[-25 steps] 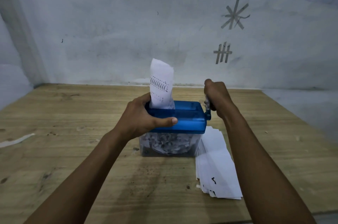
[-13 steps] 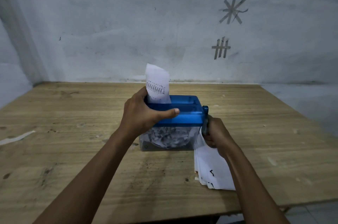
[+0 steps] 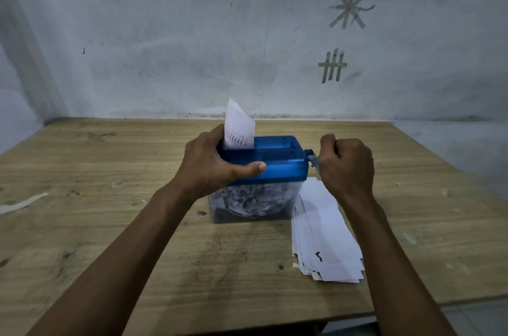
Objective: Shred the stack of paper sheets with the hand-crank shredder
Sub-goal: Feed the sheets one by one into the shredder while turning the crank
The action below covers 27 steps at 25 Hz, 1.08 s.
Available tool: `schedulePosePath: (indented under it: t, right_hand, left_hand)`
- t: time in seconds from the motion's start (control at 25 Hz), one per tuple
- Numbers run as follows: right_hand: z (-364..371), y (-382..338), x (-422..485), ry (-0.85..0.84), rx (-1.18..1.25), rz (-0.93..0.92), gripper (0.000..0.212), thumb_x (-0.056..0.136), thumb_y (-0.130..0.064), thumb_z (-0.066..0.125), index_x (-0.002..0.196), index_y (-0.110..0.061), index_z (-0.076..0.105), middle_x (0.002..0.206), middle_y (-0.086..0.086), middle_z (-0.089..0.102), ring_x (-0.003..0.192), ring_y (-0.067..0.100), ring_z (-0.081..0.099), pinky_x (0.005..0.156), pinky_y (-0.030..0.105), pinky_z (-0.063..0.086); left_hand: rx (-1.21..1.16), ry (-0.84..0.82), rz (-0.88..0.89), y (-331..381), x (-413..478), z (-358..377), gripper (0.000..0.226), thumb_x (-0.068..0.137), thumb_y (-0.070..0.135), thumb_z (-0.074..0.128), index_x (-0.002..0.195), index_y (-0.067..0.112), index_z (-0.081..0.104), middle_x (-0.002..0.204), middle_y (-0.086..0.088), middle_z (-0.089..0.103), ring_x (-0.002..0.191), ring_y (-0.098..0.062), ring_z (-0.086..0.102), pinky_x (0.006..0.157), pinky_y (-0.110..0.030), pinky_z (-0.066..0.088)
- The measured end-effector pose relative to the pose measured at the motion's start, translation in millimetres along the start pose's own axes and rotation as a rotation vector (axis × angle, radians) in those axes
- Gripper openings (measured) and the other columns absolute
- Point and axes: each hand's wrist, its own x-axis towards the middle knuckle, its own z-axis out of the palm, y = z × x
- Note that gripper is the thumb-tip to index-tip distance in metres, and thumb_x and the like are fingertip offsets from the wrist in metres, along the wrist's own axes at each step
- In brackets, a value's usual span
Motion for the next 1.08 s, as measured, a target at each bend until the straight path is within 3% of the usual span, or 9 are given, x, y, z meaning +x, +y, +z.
schedulePosePath:
  t: [0.12, 0.32, 0.48, 0.6, 0.68, 0.76, 0.88, 0.96, 1.08]
  right_hand:
    - [-1, -21, 23, 0.094, 0.068, 0.035, 0.059, 0.102, -0.024, 0.044, 0.045, -0.014, 0.039, 0.042, -0.001, 0.039, 0.04, 0.012, 0.037, 0.044, 0.026, 0.026]
    - [37, -22, 81, -0.214, 0.237, 0.278, 0.04, 0.097, -0.027, 0.042, 0.061, -0.011, 0.041, 0.054, 0.005, 0.04, 0.046, 0.018, 0.039, 0.051, 0.026, 0.035]
    - [70, 11, 71, -0.503, 0.26, 0.519, 0.021, 0.093, -0.017, 0.044, 0.072, -0.011, 0.046, 0.058, 0.007, 0.045, 0.046, 0.018, 0.041, 0.047, 0.021, 0.033]
    - [74, 33, 38, -0.589, 0.403, 0.675, 0.019, 0.096, -0.014, 0.048, 0.079, -0.011, 0.056, 0.067, 0.009, 0.054, 0.047, 0.016, 0.048, 0.049, 0.022, 0.036]
    - [65, 37, 17, -0.553, 0.522, 0.731, 0.034, 0.1, -0.01, 0.036, 0.07, -0.012, 0.052, 0.05, 0.001, 0.049, 0.031, 0.008, 0.04, 0.036, 0.015, 0.028]
    - [50, 38, -4, -0.485, 0.495, 0.719, 0.038, 0.102, -0.012, 0.031, 0.069, -0.013, 0.05, 0.044, -0.002, 0.042, 0.029, 0.006, 0.033, 0.034, 0.016, 0.023]
    - [21, 32, -30, -0.367, 0.22, 0.452, 0.046, 0.106, -0.029, 0.034, 0.069, -0.01, 0.053, 0.053, 0.002, 0.047, 0.043, 0.012, 0.04, 0.047, 0.026, 0.032]
    - [-1, 10, -32, -0.186, 0.06, 0.244, 0.056, 0.107, -0.032, 0.036, 0.058, -0.008, 0.05, 0.053, 0.003, 0.049, 0.046, 0.015, 0.041, 0.049, 0.029, 0.03]
    - [-11, -27, -5, 0.06, 0.099, 0.15, 0.06, 0.107, -0.03, 0.036, 0.05, -0.012, 0.043, 0.05, 0.002, 0.048, 0.047, 0.013, 0.044, 0.049, 0.031, 0.028]
  left_hand:
    - [-0.019, -0.044, 0.004, 0, -2, -2, 0.076, 0.054, 0.072, 0.086, 0.114, 0.03, 0.064, 0.103, 0.012, 0.07, 0.094, -0.006, 0.068, 0.081, -0.037, 0.061]
    - [-0.05, -0.05, 0.007, 0, -4, -5, 0.074, 0.057, 0.063, 0.089, 0.118, 0.029, 0.064, 0.106, 0.013, 0.069, 0.098, -0.005, 0.066, 0.082, -0.028, 0.059]
    - [-0.069, -0.02, -0.008, -2, -7, 0, 0.07, 0.055, 0.067, 0.089, 0.109, 0.031, 0.064, 0.102, 0.014, 0.068, 0.094, -0.003, 0.064, 0.071, -0.02, 0.052]
    - [0.01, 0.101, -0.018, -1, -8, 8, 0.072, 0.05, 0.081, 0.079, 0.096, 0.03, 0.059, 0.093, 0.013, 0.066, 0.087, -0.007, 0.063, 0.071, -0.035, 0.053]
    - [0.079, 0.156, -0.035, -2, -8, 11, 0.074, 0.049, 0.087, 0.074, 0.09, 0.028, 0.056, 0.086, 0.012, 0.064, 0.084, -0.009, 0.062, 0.08, -0.049, 0.052]
    - [0.114, 0.152, -0.047, -2, -8, 11, 0.076, 0.049, 0.09, 0.069, 0.09, 0.027, 0.055, 0.087, 0.013, 0.063, 0.086, -0.006, 0.059, 0.087, -0.048, 0.045]
    - [0.146, 0.122, -0.04, 1, -9, 10, 0.078, 0.05, 0.091, 0.065, 0.094, 0.027, 0.057, 0.093, 0.015, 0.065, 0.092, -0.001, 0.056, 0.087, -0.04, 0.03]
    - [0.136, 0.105, -0.028, 4, -9, 9, 0.071, 0.051, 0.088, 0.065, 0.096, 0.033, 0.06, 0.1, 0.023, 0.065, 0.097, 0.003, 0.055, 0.087, -0.036, 0.025]
    - [0.11, 0.059, -0.01, 3, -7, 6, 0.072, 0.051, 0.086, 0.065, 0.099, 0.033, 0.064, 0.112, 0.03, 0.063, 0.108, 0.0, 0.055, 0.098, -0.036, 0.03]
